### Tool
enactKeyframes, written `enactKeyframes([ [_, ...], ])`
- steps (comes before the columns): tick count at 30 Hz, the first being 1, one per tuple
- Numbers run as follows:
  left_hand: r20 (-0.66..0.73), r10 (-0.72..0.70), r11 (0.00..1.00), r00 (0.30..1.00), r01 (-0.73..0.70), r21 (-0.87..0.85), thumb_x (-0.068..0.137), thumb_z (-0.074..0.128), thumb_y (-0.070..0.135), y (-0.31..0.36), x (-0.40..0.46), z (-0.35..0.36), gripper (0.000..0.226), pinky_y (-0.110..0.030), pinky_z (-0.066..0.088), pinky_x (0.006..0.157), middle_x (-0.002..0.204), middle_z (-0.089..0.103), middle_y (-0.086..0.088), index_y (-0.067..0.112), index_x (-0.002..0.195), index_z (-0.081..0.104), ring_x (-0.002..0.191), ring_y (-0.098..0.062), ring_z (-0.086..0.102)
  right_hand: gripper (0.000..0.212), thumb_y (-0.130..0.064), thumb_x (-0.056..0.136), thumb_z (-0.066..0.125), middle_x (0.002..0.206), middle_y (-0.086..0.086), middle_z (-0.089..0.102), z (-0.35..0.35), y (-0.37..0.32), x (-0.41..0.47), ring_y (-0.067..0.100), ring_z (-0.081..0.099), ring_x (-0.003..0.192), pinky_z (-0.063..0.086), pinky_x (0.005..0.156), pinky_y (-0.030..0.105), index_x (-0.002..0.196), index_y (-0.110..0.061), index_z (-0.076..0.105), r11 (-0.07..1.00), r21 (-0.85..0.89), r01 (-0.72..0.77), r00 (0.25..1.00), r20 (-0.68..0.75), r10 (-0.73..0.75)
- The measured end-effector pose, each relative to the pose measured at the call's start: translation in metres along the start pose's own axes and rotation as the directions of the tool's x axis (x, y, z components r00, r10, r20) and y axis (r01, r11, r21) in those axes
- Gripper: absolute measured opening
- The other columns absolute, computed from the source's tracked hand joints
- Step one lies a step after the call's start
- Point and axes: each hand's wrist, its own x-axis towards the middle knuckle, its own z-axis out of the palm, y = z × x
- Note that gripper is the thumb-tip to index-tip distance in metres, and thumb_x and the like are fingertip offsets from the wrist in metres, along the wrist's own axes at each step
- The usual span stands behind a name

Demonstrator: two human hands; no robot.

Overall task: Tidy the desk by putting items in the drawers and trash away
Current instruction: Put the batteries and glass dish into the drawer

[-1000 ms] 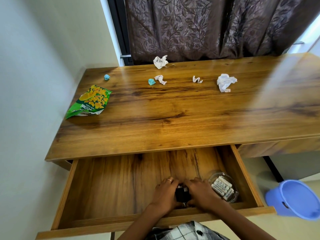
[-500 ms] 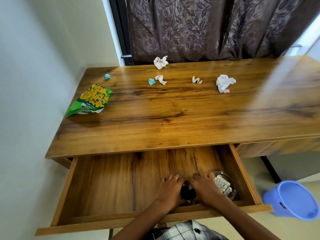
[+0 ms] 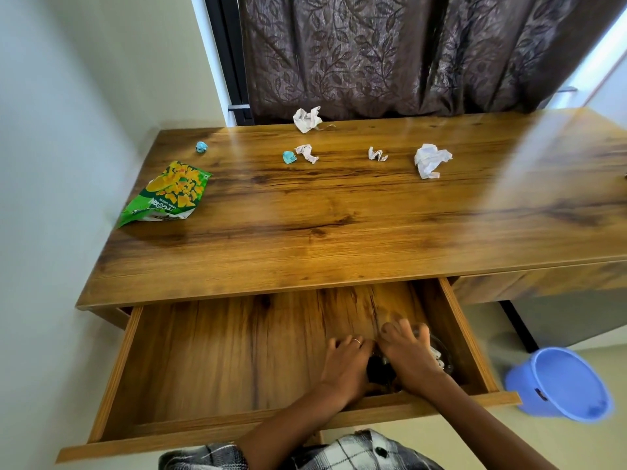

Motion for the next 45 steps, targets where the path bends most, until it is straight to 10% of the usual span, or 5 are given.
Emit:
enactKeyframes([
  [13, -0.041, -0.036, 0.997, 0.999, 0.033, -0.068, 0.079, 0.051, 0.066, 0.003, 0.002, 0.002, 0.079, -0.040, 0.022, 0.106, 0.145, 0.036, 0.002, 0.026, 0.143, 0.029, 0.131, -0.019, 0.032, 0.059, -0.045, 0.084, 0.060, 0.146, -0.003, 0.026, 0.011, 0.013, -0.013, 0.025, 0.013, 0.137, 0.015, 0.109, 0.054, 0.137, -0.032, 0.037, 0.977, 0.196, -0.084, 0.996, -0.025, 0.091],
  [20, 0.103, -0.015, 0.972, 0.995, 0.039, -0.233, 0.079, 0.037, 0.077, -0.010, -0.053, -0.030, 0.077, -0.043, 0.018, 0.112, 0.151, 0.015, 0.012, 0.036, 0.143, 0.025, 0.135, -0.013, 0.019, 0.031, -0.046, 0.085, 0.038, 0.105, -0.011, 0.058, 0.014, 0.020, -0.054, 0.009, 0.040, 0.107, 0.035, 0.084, 0.033, 0.101, -0.031, 0.060, 0.885, 0.466, -0.010, 0.852, -0.459, 0.251],
  [29, -0.095, -0.052, 0.997, 0.994, 0.046, -0.065, 0.062, 0.037, 0.093, -0.029, -0.101, -0.034, 0.099, -0.037, -0.012, 0.112, 0.146, -0.022, 0.029, 0.048, 0.145, 0.006, 0.136, 0.001, -0.017, 0.065, -0.073, 0.083, 0.034, 0.138, -0.002, 0.050, 0.040, 0.000, -0.079, 0.019, 0.037, 0.132, 0.026, 0.106, 0.043, 0.122, -0.027, 0.058, 0.935, 0.336, 0.116, 0.921, -0.389, 0.026],
  [37, -0.284, -0.010, 1.000, 0.959, 0.007, -0.013, 0.061, 0.038, 0.094, -0.035, -0.090, -0.034, 0.101, -0.048, 0.016, 0.112, 0.153, 0.025, 0.007, 0.032, 0.141, 0.036, 0.141, -0.015, 0.019, 0.076, -0.079, 0.081, 0.028, 0.147, 0.004, 0.038, 0.039, 0.001, -0.059, 0.024, 0.023, 0.141, 0.026, 0.105, 0.056, 0.128, -0.024, 0.052, 0.977, 0.186, 0.103, 0.904, -0.428, -0.014],
  [45, -0.403, 0.021, 0.995, 0.915, 0.021, 0.100, 0.064, 0.042, 0.091, -0.054, -0.053, -0.050, 0.104, -0.049, 0.011, 0.114, 0.155, 0.024, 0.005, 0.025, 0.144, 0.036, 0.145, -0.020, 0.017, 0.073, -0.073, 0.086, 0.024, 0.151, 0.005, 0.031, 0.025, 0.009, -0.016, 0.029, 0.024, 0.141, 0.025, 0.105, 0.059, 0.139, -0.025, 0.041, 0.993, 0.069, 0.095, 0.858, -0.511, -0.047],
])
